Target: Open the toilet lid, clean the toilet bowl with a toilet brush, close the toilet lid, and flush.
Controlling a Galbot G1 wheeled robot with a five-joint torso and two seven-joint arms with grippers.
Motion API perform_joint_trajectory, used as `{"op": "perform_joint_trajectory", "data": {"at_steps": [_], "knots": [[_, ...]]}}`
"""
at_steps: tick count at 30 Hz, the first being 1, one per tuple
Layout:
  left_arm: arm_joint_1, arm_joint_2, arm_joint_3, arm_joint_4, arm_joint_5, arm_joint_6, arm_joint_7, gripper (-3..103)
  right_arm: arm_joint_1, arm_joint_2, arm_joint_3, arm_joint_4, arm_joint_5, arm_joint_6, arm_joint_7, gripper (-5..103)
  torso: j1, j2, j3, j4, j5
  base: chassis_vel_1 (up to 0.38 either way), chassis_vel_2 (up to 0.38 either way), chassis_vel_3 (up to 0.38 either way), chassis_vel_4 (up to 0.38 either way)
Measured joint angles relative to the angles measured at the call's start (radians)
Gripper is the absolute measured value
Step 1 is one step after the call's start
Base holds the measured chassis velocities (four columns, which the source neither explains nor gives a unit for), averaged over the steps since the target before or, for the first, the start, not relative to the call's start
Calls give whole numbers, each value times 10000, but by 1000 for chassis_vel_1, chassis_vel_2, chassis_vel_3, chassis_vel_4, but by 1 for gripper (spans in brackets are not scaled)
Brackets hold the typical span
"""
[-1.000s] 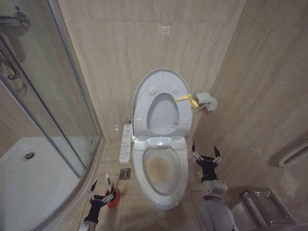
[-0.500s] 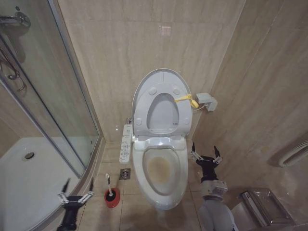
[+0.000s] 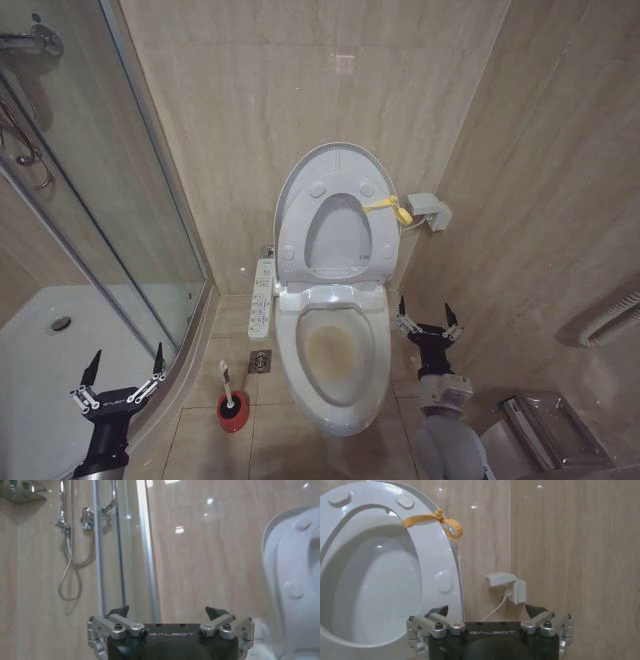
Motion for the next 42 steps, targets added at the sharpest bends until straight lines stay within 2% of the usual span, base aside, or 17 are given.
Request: {"op": "perform_joint_trajectory", "data": {"at_steps": [4, 7, 8, 10, 16, 23, 35, 42], "knots": [[200, -97, -27, -535, -594, 208, 377, 100, 0, 0, 0, 0, 0, 0, 0, 100, 0, 0, 0, -1, 0, 0, 0, 0, 0], [198, -166, -45, -801, -1418, 916, 437, 100, 0, 0, 0, 0, 0, 0, 0, 100, 0, 0, 0, -1, -1, 0, 0, 0, 0], [198, -166, -45, -801, -1418, 916, 437, 100, 0, 0, 0, 0, 0, 0, 0, 100, 0, 0, 0, -1, -1, 0, 0, 0, 0], [171, -189, 6, -922, -1712, 1375, 407, 100, 0, 0, 0, 0, 0, 0, 0, 100, 0, 0, 0, -1, -1, 0, 0, 0, 0], [162, -165, -36, -1171, -1794, 1946, 280, 100, 0, 0, 0, 0, 0, 0, 0, 100, 0, 0, 0, -2, 0, 0, 0, 0, 0], [214, 34, -236, -1010, -1593, 1946, 29, 100, 0, 0, 0, 0, 0, 0, 0, 100, 0, 0, 0, -1, -1, 0, 0, 0, 0], [322, 128, -31, -994, -1069, 1525, 17, 100, 0, 0, 0, 0, 0, 0, 0, 100, 0, 0, 0, -1, -1, 0, 0, 0, 0], [242, 209, -4, -945, -1031, 1427, 53, 100, 0, 0, 0, 0, 0, 0, 0, 100, 0, -1, 0, -1, -1, 0, 0, 0, 0]]}}
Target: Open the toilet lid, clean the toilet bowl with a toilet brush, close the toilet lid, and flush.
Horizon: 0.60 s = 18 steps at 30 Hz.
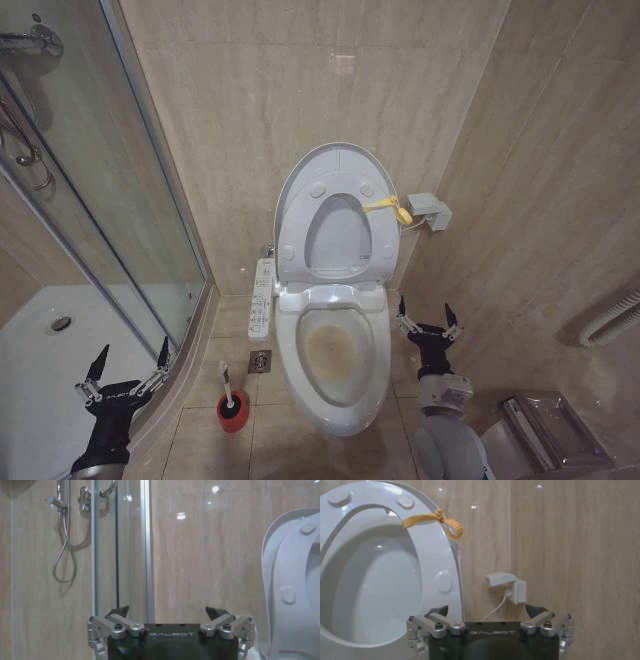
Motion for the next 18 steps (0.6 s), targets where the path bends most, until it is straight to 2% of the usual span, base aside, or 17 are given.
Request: {"op": "perform_joint_trajectory", "data": {"at_steps": [18], "knots": [[5, 66, -48, 0, 8, 1, 20, 100, 0, 0, 0, 0, 0, 0, 0, 100, 0, 0, 0, 0, 0, 0, 0, 0, 0]]}}
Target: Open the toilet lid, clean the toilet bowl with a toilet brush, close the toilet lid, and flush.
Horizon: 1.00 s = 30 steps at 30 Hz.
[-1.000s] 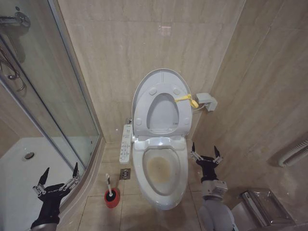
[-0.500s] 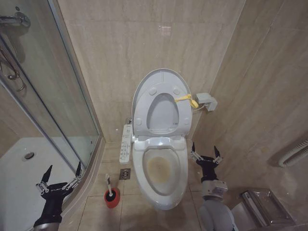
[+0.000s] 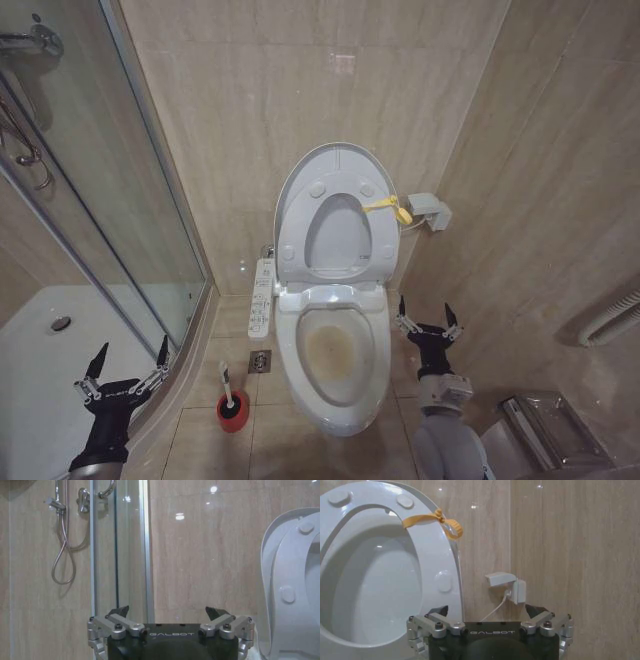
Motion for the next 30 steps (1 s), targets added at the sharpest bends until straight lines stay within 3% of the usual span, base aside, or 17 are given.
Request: {"op": "perform_joint_trajectory", "data": {"at_steps": [30], "knots": [[0, -3, 0, 4, -1, 3, 5, 100, 0, 0, 0, 0, 0, 0, 0, 100, 0, 0, 0, 0, 0, 0, 0, 0, 0]]}}
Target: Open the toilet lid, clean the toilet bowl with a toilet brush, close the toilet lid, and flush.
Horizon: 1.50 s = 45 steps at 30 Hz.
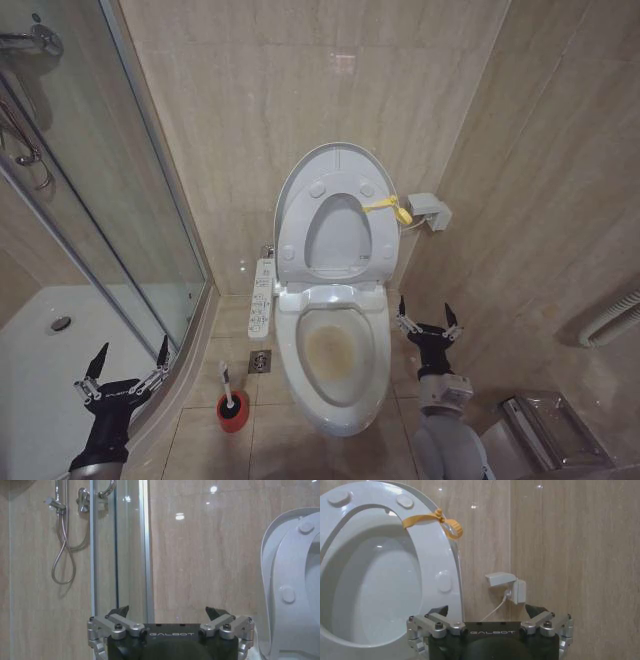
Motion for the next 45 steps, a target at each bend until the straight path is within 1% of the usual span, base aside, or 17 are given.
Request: {"op": "perform_joint_trajectory", "data": {"at_steps": [6, 11, 13, 16, 19, 20, 21, 23, 24, 25, 26, 28, 29, 32, 36, 39, 45], "knots": [[0, 0, 0, 0, 0, 0, 0, 100, -74, 4, 12, 33, -2, -3, -24, 100, 0, 0, 0, 0, 0, 0, 0, 0, 0], [1, 0, -1, 0, 0, 0, 0, 100, -1013, 81, 244, 658, -84, -126, -485, 100, 0, 0, 0, -3, 1, 0, 0, 0, 0], [0, -1, -1, 1, 0, 0, 0, 100, -1955, 161, 492, 1304, -188, -277, -972, 100, 0, 0, -1, -3, 1, 0, 0, 0, 0], [1, -1, -1, 0, -1, 0, -1, 100, -2706, 212, 673, 1798, -263, -370, -1317, 100, -1, 1, -1, -4, -1, 0, 0, 0, 0], [0, 0, -1, 0, 0, 0, 0, 100, -2982, 221, 691, 1883, -263, -342, -1411, 100, -1, 0, -1, -1, 2, 0, 0, 0, 0], [1, -1, -1, 0, 0, 0, -1, 100, -3346, 238, 766, 2114, -258, -155, -1667, 100, 0, 0, -1, 6, 3, 0, 0, 0, 0], [0, -1, -1, 1, -1, 0, -2, 100, -3627, 254, 809, 2280, -250, -17, -1857, 100, -1, 0, -1, -3, -2, 0, 0, 0, 0], [0, 0, 1, 1, -1, 0, 0, 100, -3762, 264, 831, 2365, -242, 22, -1933, 100, -1, 0, -1, -5, -5, 0, 0, 0, 0], [0, 0, 0, 1, 0, 0, -1, 100, -3947, 293, 867, 2548, -149, 135, -2129, 100, -1, -1, -1, 3, 4, 0, 0, 0, 0], [0, -1, 1, 1, 0, 0, 0, 100, -4279, 371, 985, 3093, 106, 456, -2602, 100, -1, 0, -1, -1, -2, 0, 0, 0, 0], [0, -1, 0, 1, -1, 0, -1, 100, -4082, 460, 1182, 3314, 383, 574, -2853, 100, -1, 0, -1, 3, 3, 0, 0, 0, 0], [0, -1, 0, 1, -1, 0, -1, 100, -3958, 476, 1197, 3308, 473, 597, -2874, 100, -1, 0, 0, 3, 6, 0, 0, 0, 0], [0, -1, 0, 1, -1, 0, -1, 100, -3817, 493, 1198, 3230, 530, 661, -2886, 100, -1, 0, -1, 1, -5, 0, 0, 0, 0], [1, -1, 1, 1, -1, 0, -1, 100, -3644, 512, 1197, 3013, 527, 779, -2909, 100, 0, 0, 0, 1, 3, 0, 0, 0, 0], [0, -1, 1, 1, -1, 0, 0, 100, -3286, 564, 1143, 2619, 358, 890, -2949, 100, 0, 0, 0, 0, 1, 0, 0, 0, 0], [0, -1, 0, 0, -1, 0, -1, 100, -2527, 724, 1056, 1957, -39, 889, -3038, 100, 0, 0, 0, 0, 2, 0, 0, 0, 0], [0, -1, 0, 0, -1, 0, -1, 100, -1650, 801, 1045, 1216, -145, 889, -3036, 100, 0, -1, 0, 1, 1, 0, 0, 0, 0]]}}
